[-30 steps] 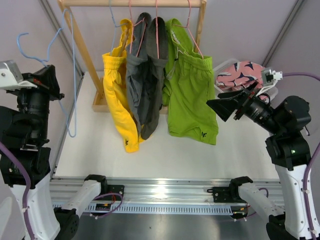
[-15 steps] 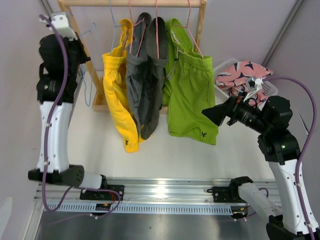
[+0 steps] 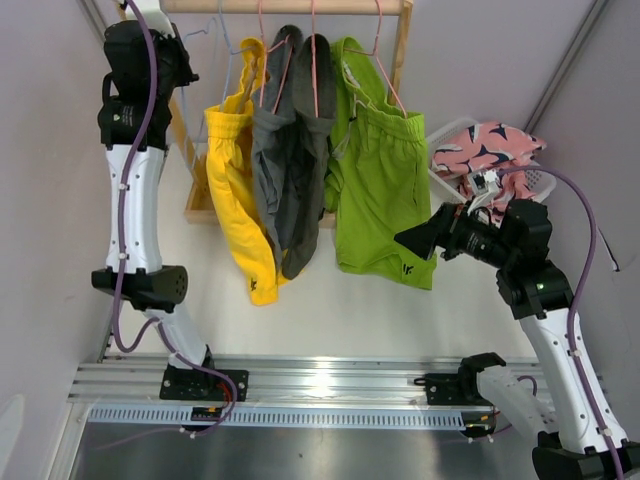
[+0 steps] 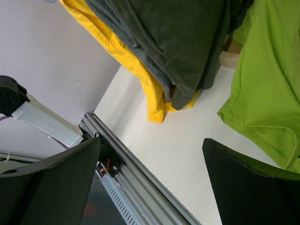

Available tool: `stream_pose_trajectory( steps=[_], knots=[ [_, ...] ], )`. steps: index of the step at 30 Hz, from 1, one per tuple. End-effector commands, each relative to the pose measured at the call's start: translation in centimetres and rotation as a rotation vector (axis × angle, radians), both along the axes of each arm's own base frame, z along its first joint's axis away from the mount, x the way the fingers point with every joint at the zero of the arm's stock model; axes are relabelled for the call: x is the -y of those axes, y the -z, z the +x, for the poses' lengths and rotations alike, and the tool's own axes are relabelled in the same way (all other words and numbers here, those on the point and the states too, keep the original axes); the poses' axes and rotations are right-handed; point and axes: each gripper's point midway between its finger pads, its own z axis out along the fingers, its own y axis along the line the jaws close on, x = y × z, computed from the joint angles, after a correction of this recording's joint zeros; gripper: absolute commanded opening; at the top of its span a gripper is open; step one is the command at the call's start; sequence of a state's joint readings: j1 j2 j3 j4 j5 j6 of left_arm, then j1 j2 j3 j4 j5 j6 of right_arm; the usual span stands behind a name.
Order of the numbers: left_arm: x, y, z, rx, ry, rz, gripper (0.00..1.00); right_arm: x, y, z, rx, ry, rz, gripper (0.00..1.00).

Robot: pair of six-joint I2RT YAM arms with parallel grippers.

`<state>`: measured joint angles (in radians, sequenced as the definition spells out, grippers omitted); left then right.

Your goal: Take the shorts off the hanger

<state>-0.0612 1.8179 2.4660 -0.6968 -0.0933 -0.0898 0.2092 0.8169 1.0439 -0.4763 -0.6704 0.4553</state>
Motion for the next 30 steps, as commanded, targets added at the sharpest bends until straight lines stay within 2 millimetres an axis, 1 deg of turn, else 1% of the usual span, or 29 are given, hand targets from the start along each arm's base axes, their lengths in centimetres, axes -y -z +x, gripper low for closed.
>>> stream_pose_trajectory(
  steps=[1, 2, 3, 7, 9, 10, 12, 13, 15, 16, 18, 19, 20, 21, 22, 23, 24, 25, 26, 27, 28, 29, 30],
  knots=[
    [-0.1, -1.9, 1.0, 0.074, 0.033, -0.032, 0.00, -0.3, -0.7, 0.0, 0.050, -0.021, 0.025, 0.99],
    [-0.1, -1.6, 1.4, 0.069, 0.038, -0.031, 0.00, -0.3, -0.7, 0.1, 0.051, -0.022, 0.030, 0.99],
    [-0.3, -0.7, 2.3, 0.052, 0.035, -0.029, 0.00, -0.5, -0.3, 0.2, 0.047, -0.027, 0.033, 0.99],
    [-1.0, 1.4, 4.4, 0.017, 0.038, -0.045, 0.00, -0.5, -0.2, 0.2, 0.039, -0.030, 0.040, 0.99],
    [-0.4, 2.3, 5.0, -0.002, 0.066, -0.059, 0.00, -0.5, -0.1, 0.2, 0.038, -0.031, 0.037, 0.99],
    [-1.8, 3.1, 5.5, -0.021, 0.040, -0.061, 0.00, -0.5, 0.0, 0.2, 0.038, -0.033, 0.036, 0.99],
    [-1.9, 4.9, 5.8, -0.069, 0.037, -0.060, 0.00, -0.5, 0.1, 0.2, 0.036, -0.026, 0.035, 0.99],
    [-1.8, 4.9, 5.5, -0.070, 0.038, -0.060, 0.00, -0.5, 0.1, 0.2, 0.035, -0.024, 0.036, 0.99],
    [-2.0, 6.3, 5.6, -0.105, 0.030, -0.057, 0.00, -0.5, 0.0, 0.1, 0.035, -0.028, 0.041, 0.99],
    [-2.1, 5.9, 5.1, -0.099, 0.024, -0.054, 0.00, -0.5, -0.1, 0.1, 0.037, -0.028, 0.044, 0.99],
    [-2.3, 6.2, 4.7, -0.113, 0.016, -0.054, 0.00, -0.5, -0.3, -0.1, 0.037, -0.032, 0.048, 0.99],
    [-2.4, 6.0, 4.3, -0.111, 0.012, -0.052, 0.03, -0.5, -0.4, -0.1, 0.038, -0.033, 0.048, 1.00],
    [-2.4, 5.1, 3.6, -0.098, 0.010, -0.053, 0.12, -0.5, -0.4, -0.2, 0.037, -0.033, 0.051, 0.99],
    [-2.4, 4.8, 3.1, -0.094, 0.007, -0.056, 0.24, -0.5, -0.4, -0.3, 0.035, -0.032, 0.052, 1.00],
    [-2.3, 4.2, 2.6, -0.085, 0.014, -0.055, 0.45, -0.5, -0.6, -0.5, 0.041, -0.034, 0.054, 0.99],
    [-2.2, 2.7, 1.2, -0.055, 0.020, -0.056, 0.56, -0.5, -0.7, -0.5, 0.040, -0.033, 0.056, 0.99],
    [-2.1, 2.3, 0.6, -0.046, 0.022, -0.058, 0.62, -0.5, -0.7, -0.6, 0.039, -0.033, 0.057, 0.99],
    [-2.0, 1.3, -0.2, -0.023, 0.024, -0.061, 0.69, -0.5, -0.7, -0.7, 0.038, -0.031, 0.059, 0.99],
    [-2.0, 0.4, -1.0, -0.001, 0.020, -0.061, 0.73, -0.4, -0.7, -0.7, 0.037, -0.028, 0.060, 0.99],
    [-1.9, -0.4, -2.5, 0.019, 0.024, -0.062, 0.77, -0.4, -0.8, -0.7, 0.036, -0.024, 0.064, 0.99],
    [-1.9, -1.3, -3.3, 0.040, 0.024, -0.063, 0.80, -0.4, -0.8, -0.7, 0.033, -0.020, 0.066, 0.99],
    [-1.7, -1.5, -3.8, 0.048, 0.038, -0.066, 0.82, -0.3, -0.8, -0.8, 0.035, -0.016, 0.066, 0.99],
    [-1.4, -2.5, -5.2, 0.072, 0.051, -0.068, 0.83, -0.3, -0.8, -0.9, 0.035, -0.015, 0.069, 0.99]
  ],
)
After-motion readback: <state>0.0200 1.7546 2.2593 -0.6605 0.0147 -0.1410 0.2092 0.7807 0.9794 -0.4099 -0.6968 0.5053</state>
